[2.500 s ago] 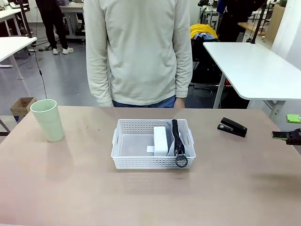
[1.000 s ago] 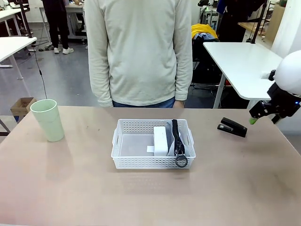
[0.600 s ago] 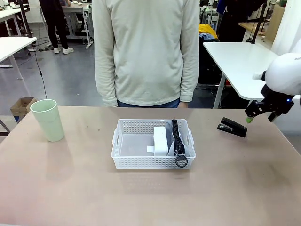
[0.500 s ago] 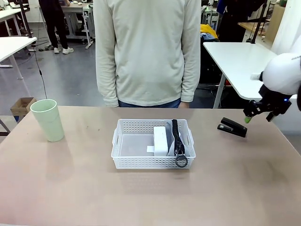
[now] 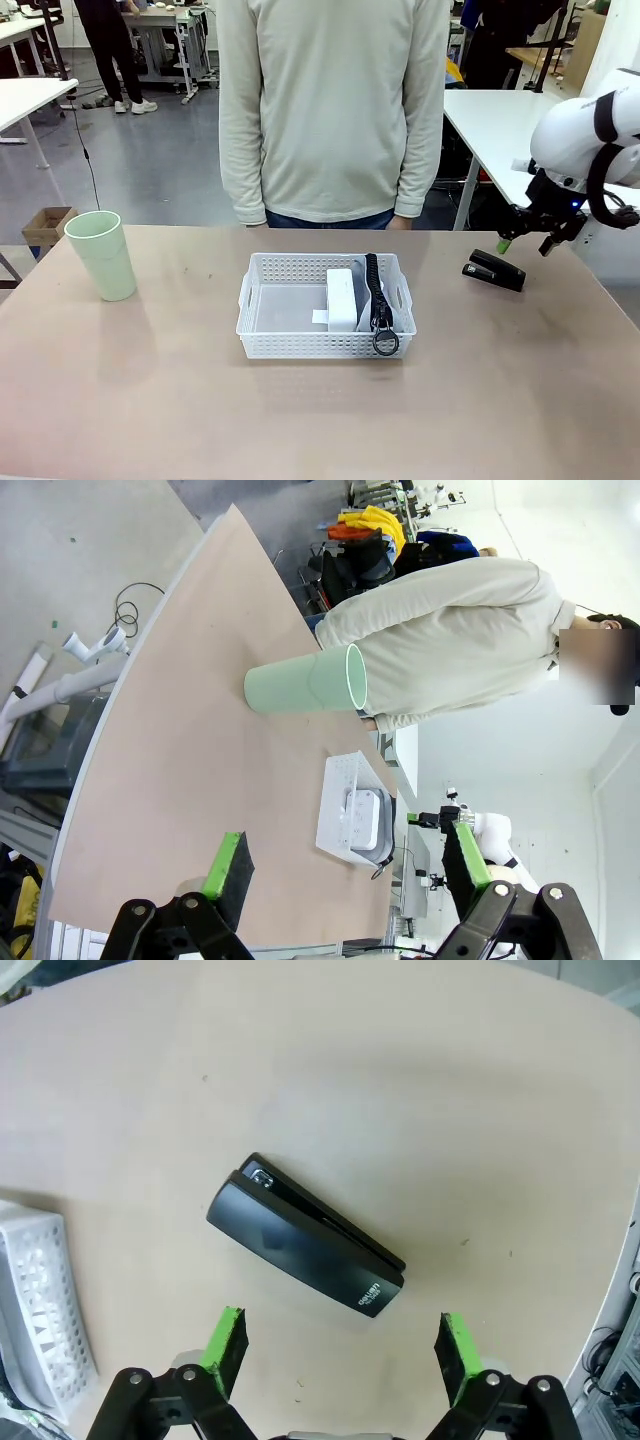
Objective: Efficiently arrange items inside the basket to fit them all.
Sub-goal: Pick up the Stapler and place it inside the Organizing basket.
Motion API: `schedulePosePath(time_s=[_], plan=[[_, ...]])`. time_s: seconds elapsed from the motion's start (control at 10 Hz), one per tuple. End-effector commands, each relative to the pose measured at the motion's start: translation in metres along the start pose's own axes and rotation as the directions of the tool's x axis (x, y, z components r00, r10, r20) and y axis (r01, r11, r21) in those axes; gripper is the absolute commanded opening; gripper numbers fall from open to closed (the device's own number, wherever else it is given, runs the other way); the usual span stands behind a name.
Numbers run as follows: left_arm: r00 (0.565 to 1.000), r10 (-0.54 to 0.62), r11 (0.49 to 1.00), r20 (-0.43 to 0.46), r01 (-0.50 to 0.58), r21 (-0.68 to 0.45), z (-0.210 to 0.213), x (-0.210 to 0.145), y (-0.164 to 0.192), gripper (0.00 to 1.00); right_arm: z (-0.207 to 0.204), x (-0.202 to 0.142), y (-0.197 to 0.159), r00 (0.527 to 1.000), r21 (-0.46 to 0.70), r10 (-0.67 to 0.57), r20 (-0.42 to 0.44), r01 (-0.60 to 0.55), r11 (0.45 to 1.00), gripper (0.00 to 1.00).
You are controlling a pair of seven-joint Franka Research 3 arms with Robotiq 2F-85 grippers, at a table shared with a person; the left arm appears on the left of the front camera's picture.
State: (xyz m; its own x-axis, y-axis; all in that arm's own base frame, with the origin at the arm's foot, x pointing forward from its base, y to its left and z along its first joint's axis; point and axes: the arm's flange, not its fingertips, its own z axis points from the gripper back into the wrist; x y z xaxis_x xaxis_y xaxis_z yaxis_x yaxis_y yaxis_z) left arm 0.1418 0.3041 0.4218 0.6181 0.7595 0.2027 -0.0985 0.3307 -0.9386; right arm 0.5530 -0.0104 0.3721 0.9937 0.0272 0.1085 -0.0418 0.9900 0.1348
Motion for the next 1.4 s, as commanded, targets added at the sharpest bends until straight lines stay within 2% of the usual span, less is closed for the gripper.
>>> schedulePosePath(time_s=[0.0,0.1,0.2,0.3,0.4,0.5,0.6,0.7,0.8,0.9,1.0,1.1,1.3], plan=[[1.000,-0.020,0.999,0.014,0.021,-0.025,0.000,-0.002,-0.001,1.00,0.002,0.005,-0.005,0.999,0.047,0.030,-0.023,-0.029,0.998,1.00],[1.000,-0.020,0.999,0.014,0.021,-0.025,0.000,-0.002,-0.001,1.00,0.000,0.006,-0.004,0.998,0.050,0.056,-0.013,-0.056,0.997,1.00],[1.000,-0.020,0.999,0.014,0.021,-0.025,0.000,-0.002,-0.001,1.00,-0.002,0.007,-0.001,0.980,0.025,0.199,0.011,-0.199,0.980,1.00],[1.000,-0.020,0.999,0.014,0.021,-0.025,0.000,-0.002,-0.001,1.00,-0.005,0.008,0.004,0.886,-0.051,0.462,0.037,-0.460,0.886,1.00],[1.000,-0.020,0.999,0.014,0.021,-0.025,0.000,-0.002,-0.001,1.00,-0.007,0.004,0.008,0.721,-0.091,0.691,0.058,-0.685,0.722,1.00],[1.000,-0.020,0.999,0.014,0.021,-0.025,0.000,-0.002,-0.001,1.00,-0.010,0.004,0.010,0.577,-0.038,0.813,0.080,-0.813,0.581,1.00],[1.000,-0.020,0.999,0.014,0.021,-0.025,0.000,-0.002,-0.001,1.00,-0.013,0.005,0.008,0.486,-0.019,0.869,0.087,-0.872,0.489,1.00],[1.000,-0.020,0.999,0.014,0.021,-0.025,0.000,-0.002,-0.001,1.00,-0.017,0.006,0.006,0.366,0.027,0.926,0.089,-0.930,0.365,1.00],[1.000,-0.020,0.999,0.014,0.021,-0.025,0.000,-0.002,-0.001,1.00,-0.019,0.008,0.005,0.317,0.056,0.945,0.077,-0.948,0.314,1.00],[1.000,-0.020,0.999,0.014,0.021,-0.025,0.000,-0.002,-0.001,1.00,-0.020,0.008,0.008,0.346,0.095,0.938,0.023,-0.935,0.343,1.00],[1.000,-0.020,0.999,0.014,0.021,-0.025,0.000,-0.002,-0.001,1.00,-0.016,0.006,0.012,0.387,0.073,0.920,0.057,-0.921,0.383,1.00],[1.000,-0.020,0.999,0.014,0.021,-0.025,0.000,-0.002,-0.001,1.00,-0.021,0.006,0.022,0.397,0.020,0.917,0.026,-0.918,0.397,1.00],[1.000,-0.020,0.999,0.014,0.021,-0.025,0.000,-0.002,-0.001,1.00,-0.021,0.006,0.022,0.397,0.020,0.917,0.026,-0.918,0.397,1.00]])
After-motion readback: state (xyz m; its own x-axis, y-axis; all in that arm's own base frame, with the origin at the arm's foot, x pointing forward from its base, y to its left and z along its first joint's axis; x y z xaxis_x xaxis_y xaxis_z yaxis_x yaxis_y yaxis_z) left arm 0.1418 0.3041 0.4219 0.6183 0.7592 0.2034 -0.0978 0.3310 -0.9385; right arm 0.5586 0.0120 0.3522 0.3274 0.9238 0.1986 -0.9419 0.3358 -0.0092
